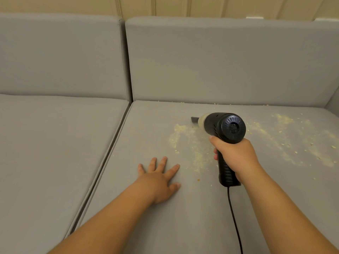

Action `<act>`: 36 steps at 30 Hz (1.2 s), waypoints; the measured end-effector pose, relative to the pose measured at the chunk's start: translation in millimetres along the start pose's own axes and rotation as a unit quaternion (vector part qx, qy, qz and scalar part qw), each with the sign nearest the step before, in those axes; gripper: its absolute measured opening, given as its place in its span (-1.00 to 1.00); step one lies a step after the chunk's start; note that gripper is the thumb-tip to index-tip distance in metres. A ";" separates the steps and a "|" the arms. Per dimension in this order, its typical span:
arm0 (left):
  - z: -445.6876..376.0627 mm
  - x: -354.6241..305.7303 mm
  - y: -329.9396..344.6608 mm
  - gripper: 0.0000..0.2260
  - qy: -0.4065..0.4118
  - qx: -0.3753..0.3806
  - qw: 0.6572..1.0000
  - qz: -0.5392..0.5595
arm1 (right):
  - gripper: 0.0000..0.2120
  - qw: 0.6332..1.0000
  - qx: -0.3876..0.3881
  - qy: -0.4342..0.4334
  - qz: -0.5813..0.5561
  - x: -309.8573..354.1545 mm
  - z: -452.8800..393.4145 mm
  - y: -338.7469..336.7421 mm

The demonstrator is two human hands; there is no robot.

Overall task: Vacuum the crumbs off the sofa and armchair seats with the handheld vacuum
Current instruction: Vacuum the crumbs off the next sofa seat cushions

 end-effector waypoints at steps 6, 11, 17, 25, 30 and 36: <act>-5.8 3.3 -1.1 -0.36 -0.018 -0.005 1.000 -0.008 | -0.78 0.999 0.038 0.009 -0.011 -2.7 8.3 12.2; -5.7 4.1 -1.5 -0.37 -0.019 0.000 1.000 -0.005 | -0.74 0.997 0.073 0.012 -0.031 -2.0 12.2 23.1; -2.9 4.9 -2.0 -0.39 -0.013 -0.002 1.000 0.001 | -0.80 0.999 -0.003 0.001 -0.036 0.4 19.5 -1.2; -3.6 2.2 -0.6 -0.37 -0.021 0.001 1.000 -0.003 | -0.85 0.997 0.022 0.037 -0.062 -12.1 33.1 8.4; -1.3 2.8 -1.2 -0.38 -0.021 0.002 1.000 -0.005 | -0.81 0.997 0.056 0.015 -0.044 -8.4 34.5 27.9; 4.5 19.8 -5.1 -0.37 -0.052 0.001 0.999 0.004 | -0.79 0.998 0.011 0.028 -0.048 -18.2 29.9 5.0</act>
Point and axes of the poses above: each hand's wrist, its own z-axis away from the middle knuckle, its own y-axis out of the palm, x = y × z, the point moved 7 cm from there along -z, towards the middle knuckle, and after that the axes turned 4 degrees about z, right-handed, at the moved point
